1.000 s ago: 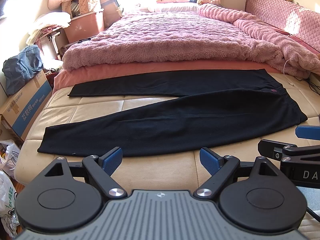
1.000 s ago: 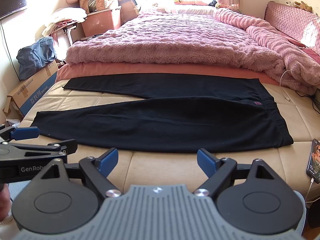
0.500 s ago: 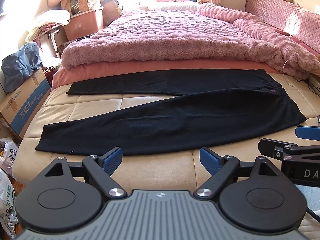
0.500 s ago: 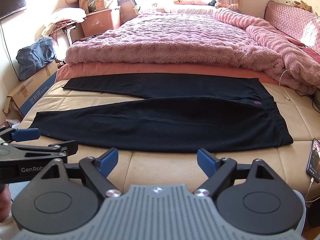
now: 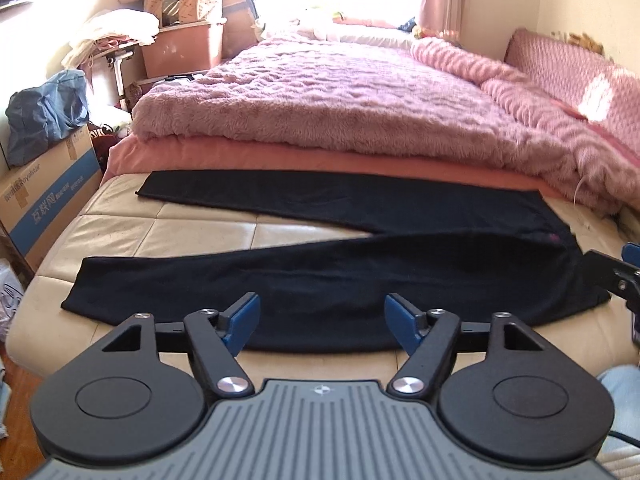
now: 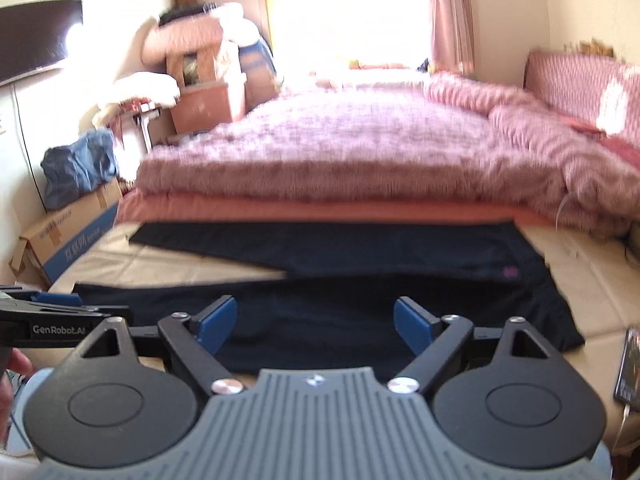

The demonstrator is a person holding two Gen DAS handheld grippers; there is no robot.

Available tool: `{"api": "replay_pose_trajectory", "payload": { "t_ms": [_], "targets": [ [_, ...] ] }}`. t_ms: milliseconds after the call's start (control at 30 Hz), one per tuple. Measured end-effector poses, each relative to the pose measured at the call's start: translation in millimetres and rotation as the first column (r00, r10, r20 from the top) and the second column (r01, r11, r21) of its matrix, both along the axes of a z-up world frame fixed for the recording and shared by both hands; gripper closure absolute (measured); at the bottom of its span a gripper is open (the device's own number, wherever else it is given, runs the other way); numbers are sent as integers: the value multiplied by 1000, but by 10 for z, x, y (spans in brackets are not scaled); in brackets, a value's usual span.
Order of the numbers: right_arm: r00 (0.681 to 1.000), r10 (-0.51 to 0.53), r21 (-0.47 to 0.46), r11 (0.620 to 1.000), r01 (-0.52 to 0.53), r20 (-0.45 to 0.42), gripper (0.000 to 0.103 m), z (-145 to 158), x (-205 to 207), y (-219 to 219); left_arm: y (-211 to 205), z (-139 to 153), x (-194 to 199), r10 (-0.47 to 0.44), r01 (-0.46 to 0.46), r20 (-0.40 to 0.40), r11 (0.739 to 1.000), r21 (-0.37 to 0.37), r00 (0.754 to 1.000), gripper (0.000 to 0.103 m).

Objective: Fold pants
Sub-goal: 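Grasp the pants waistband with the right tool while the left tool grasps the leg hem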

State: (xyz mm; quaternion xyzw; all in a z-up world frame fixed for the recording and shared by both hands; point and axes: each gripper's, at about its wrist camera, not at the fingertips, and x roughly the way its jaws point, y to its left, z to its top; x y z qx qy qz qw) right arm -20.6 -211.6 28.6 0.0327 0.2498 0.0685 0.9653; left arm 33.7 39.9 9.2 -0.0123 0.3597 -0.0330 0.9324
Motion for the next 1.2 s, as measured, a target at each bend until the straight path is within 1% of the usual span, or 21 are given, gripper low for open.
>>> {"api": "replay_pose_trajectory", "payload": {
  "t_ms": [100, 200, 300, 400, 433, 467, 500, 533, 567, 600, 667, 733, 767, 800, 867, 967, 1033, 1067, 1100, 1133, 1200],
  "targets": [
    [994, 38, -46, 998, -34, 98, 21, 19, 56, -76, 196, 26, 92, 22, -21, 60, 1000, -15, 998, 25],
    [987, 87, -76, 994, -77, 135, 21, -35, 188, -236, 369, 28, 220, 17, -21, 87, 998, 53, 996, 25],
    [989, 117, -140, 985, -104, 86, 21, -248, 392, -437, 534, -52, 420, -16, 11, 39, 991, 132, 999, 34],
    [993, 120, -205, 971, -119, -7, 23, -491, 613, -645, 751, -206, 601, -67, 70, -25, 983, 168, 997, 45],
    [991, 130, -219, 966, -137, -42, 29, -587, 681, -728, 808, -266, 644, -103, 110, -44, 974, 200, 994, 45],
    [987, 139, -235, 960, -155, -83, 41, -699, 757, -817, 861, -330, 677, -148, 159, -64, 958, 238, 987, 45],
    [983, 142, -252, 953, -168, -117, 48, -769, 823, -887, 896, -419, 675, -198, 215, -89, 937, 274, 976, 46],
    [978, 144, -270, 946, -181, -151, 62, -850, 897, -967, 961, -490, 679, -241, 267, -119, 914, 305, 963, 46],
    [972, 151, -286, 937, -199, -182, 70, -938, 956, -1054, 1025, -558, 703, -267, 307, -162, 891, 334, 950, 46],
    [964, 160, -304, 927, -221, -211, 72, -1020, 1012, -1123, 1102, -632, 717, -278, 337, -206, 871, 358, 938, 46],
    [950, 172, -346, 902, -258, -260, 83, -1156, 1109, -1232, 1291, -789, 737, -269, 364, -271, 834, 414, 924, 46],
    [936, 166, -378, 882, -282, -312, 90, -1297, 1192, -1328, 1492, -924, 774, -223, 355, -318, 814, 460, 922, 46],
    [930, 156, -386, 878, -284, -332, 93, -1361, 1214, -1372, 1627, -987, 801, -183, 334, -336, 814, 476, 924, 46],
    [927, 144, -393, 875, -283, -347, 93, -1407, 1250, -1404, 1728, -1030, 824, -148, 309, -344, 822, 478, 927, 46],
    [920, 124, -404, 871, -281, -372, 93, -1502, 1333, -1475, 1981, -1049, 891, -66, 228, -343, 860, 457, 937, 46],
    [918, 92, -405, 877, -258, -386, 94, -1568, 1457, -1481, 2275, -1024, 966, 77, 52, -310, 921, 386, 948, 48],
    [919, 76, -414, 876, -247, -387, 94, -1630, 1526, -1443, 2481, -1029, 1017, 160, -65, -306, 953, 297, 938, 53],
    [918, 72, -418, 874, -246, -391, 94, -1668, 1553, -1428, 2558, -1032, 1019, 181, -107, -296, 962, 250, 938, 53],
    [913, 68, -425, 869, -253, -403, 94, -1712, 1574, -1407, 2583, -1031, 1013, 180, -112, -288, 965, 239, 941, 54],
    [907, 61, -434, 863, -257, -417, 94, -1762, 1603, -1415, 2568, -1036, 991, 164, -85, -289, 960, 267, 943, 53],
    [893, 39, -450, 853, -263, -449, 94, -1834, 1637, -1434, 2396, -1105, 954, 109, 26, -320, 920, 391, 941, 53]
  ]
}}
